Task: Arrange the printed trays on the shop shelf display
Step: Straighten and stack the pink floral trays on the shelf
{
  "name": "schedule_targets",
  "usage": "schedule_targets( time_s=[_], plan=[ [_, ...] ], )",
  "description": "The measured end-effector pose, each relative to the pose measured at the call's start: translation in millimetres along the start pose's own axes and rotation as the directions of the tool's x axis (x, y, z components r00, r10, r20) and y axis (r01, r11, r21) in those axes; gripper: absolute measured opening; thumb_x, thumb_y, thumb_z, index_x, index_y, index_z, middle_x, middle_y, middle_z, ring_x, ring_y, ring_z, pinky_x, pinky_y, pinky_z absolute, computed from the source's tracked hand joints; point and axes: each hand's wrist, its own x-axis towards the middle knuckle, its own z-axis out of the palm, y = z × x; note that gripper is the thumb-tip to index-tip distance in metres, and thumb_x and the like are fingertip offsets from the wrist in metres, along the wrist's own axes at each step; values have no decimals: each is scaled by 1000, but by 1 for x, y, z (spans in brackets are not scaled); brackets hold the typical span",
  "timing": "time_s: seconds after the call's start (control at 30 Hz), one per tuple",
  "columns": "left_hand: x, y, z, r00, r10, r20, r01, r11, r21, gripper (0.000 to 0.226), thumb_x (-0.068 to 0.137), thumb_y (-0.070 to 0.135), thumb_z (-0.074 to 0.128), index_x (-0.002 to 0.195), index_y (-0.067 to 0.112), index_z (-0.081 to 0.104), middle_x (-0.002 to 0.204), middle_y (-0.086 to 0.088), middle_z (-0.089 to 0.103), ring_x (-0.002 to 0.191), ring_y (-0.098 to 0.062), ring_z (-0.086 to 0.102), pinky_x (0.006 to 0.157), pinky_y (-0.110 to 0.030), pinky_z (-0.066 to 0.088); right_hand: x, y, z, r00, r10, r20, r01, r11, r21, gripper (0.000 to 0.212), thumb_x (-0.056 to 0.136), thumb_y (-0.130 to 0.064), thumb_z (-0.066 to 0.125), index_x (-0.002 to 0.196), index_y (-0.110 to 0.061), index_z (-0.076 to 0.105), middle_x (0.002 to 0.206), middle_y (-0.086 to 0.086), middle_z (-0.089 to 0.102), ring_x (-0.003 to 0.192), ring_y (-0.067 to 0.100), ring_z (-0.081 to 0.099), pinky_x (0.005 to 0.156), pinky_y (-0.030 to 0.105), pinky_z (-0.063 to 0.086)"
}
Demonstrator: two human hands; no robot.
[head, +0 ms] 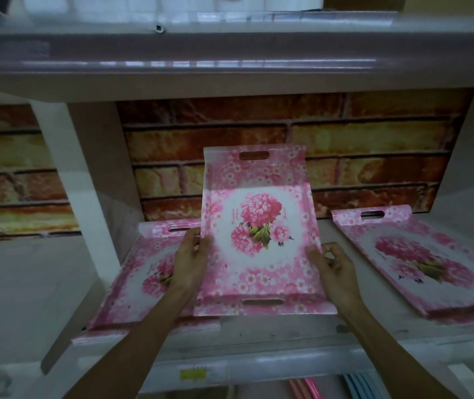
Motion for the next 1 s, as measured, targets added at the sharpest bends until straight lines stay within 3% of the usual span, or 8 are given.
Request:
schedule_targets(
  time_s=[0.1, 0.17, 0.3, 0.43, 0.5, 0.67, 0.8, 1.0],
  plan=[
    [0, -2, -26, 996, 21, -82, -18, 999, 30, 29, 98, 37, 50, 116, 15, 56, 105, -7, 68, 96, -29, 66, 82, -51, 56, -1, -1, 29, 998, -34, 44, 34, 999, -6, 31, 92, -27, 63, 81, -1, 49, 74, 16, 55, 66, 21, 53, 61, 33, 45],
    [0, -4, -46, 993, 28, -118, -21, 998, 65, 37, 97, 41, 49, 118, 12, 56, 105, -6, 68, 94, -26, 66, 81, -47, 56, -2, -1, 50, 997, -48, 65, 50, 998, -33, 35, 92, -30, 63, 75, -5, 45, 68, 9, 47, 63, 16, 47, 58, 29, 40],
    [2, -12, -87, 983, 11, -185, 15, 990, 140, 26, 100, 32, 48, 111, 10, 57, 101, -6, 66, 88, -25, 63, 73, -35, 50, -6, -2, 92, 988, -106, 116, 115, 990, -79, 36, 93, -30, 62, 74, -5, 44, 62, 2, 42, 51, 4, 37, 47, 16, 33],
    [4, -21, -125, 972, -1, -233, 61, 966, 249, 40, 89, 45, 45, 103, 10, 57, 95, -11, 67, 85, -33, 65, 75, -46, 55, -12, 2, 125, 979, -97, 180, 125, 980, -153, 36, 93, -33, 61, 75, -8, 42, 57, 0, 46, 47, 7, 39, 45, 22, 34],
    [6, -27, -139, 975, -11, -223, 78, 954, 291, 39, 90, 44, 46, 107, 11, 57, 99, -11, 68, 87, -32, 66, 77, -48, 57, -14, 4, 137, 976, -99, 195, 144, 962, -233, 35, 93, -35, 60, 74, -10, 43, 60, 4, 51, 49, 10, 44, 45, 21, 35],
    [13, -42, -160, 980, -36, -197, 117, 901, 418, 26, 96, 25, 55, 113, 6, 58, 99, -11, 67, 85, -30, 65, 73, -36, 52, -21, 5, 155, 968, -80, 236, 173, 899, -403, 33, 95, -32, 55, 72, -15, 38, 64, 0, 51, 56, 12, 47, 48, 21, 35],
    [16, -58, -173, 985, -87, -146, 152, 837, 526, 27, 97, 25, 52, 110, 3, 58, 101, -16, 69, 83, -29, 63, 72, -34, 48, -26, 7, 164, 952, -14, 305, 174, 846, -504, 30, 96, -33, 51, 74, -16, 40, 69, 0, 53, 60, 12, 50, 49, 22, 34],
    [21, -72, -178, 991, -112, -69, 130, 749, 649, 29, 98, 26, 51, 108, 0, 59, 103, -20, 69, 93, -34, 64, 73, -30, 44, -32, 17, 170, 941, 42, 337, 181, 779, -601, 26, 95, -35, 46, 78, -16, 41, 85, 9, 59, 76, 23, 58, 64, 29, 40]
  ],
)
